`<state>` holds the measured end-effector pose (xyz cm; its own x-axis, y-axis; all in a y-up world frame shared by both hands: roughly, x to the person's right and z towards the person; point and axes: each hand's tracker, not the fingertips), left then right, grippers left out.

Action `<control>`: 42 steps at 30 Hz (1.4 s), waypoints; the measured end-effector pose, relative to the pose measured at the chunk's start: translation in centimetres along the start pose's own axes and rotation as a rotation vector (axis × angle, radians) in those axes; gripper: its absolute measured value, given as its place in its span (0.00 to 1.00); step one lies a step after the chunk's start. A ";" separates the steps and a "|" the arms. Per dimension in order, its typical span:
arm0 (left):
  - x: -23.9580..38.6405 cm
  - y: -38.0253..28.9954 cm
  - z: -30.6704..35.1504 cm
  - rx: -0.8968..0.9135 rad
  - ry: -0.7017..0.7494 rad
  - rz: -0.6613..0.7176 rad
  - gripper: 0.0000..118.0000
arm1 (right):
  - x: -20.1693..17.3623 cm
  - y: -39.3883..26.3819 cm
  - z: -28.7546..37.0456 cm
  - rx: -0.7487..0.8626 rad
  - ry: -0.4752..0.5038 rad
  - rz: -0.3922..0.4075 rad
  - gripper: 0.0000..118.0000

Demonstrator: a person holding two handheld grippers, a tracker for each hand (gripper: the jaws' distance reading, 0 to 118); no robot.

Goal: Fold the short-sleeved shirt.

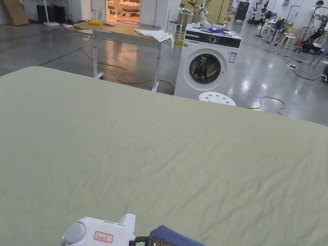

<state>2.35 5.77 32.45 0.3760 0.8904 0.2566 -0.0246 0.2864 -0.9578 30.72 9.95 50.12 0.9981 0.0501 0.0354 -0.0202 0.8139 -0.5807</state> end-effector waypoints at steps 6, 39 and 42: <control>-1.1 -0.7 0.2 0.034 -0.005 0.088 0.21 | 0.4 0.0 0.0 0.011 0.022 0.000 0.02; -0.7 8.0 45.9 0.391 0.766 0.197 0.19 | 5.8 14.7 -0.9 0.253 -0.106 0.045 0.01; -2.7 8.7 47.1 0.358 0.843 0.213 0.21 | 6.2 14.2 -1.0 0.235 -0.109 0.044 0.01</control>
<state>-42.48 22.48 29.51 0.8743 0.4263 -0.2322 -0.4008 0.3640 -0.8408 36.69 21.24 41.32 0.9841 0.1402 0.1092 -0.0891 0.9208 -0.3796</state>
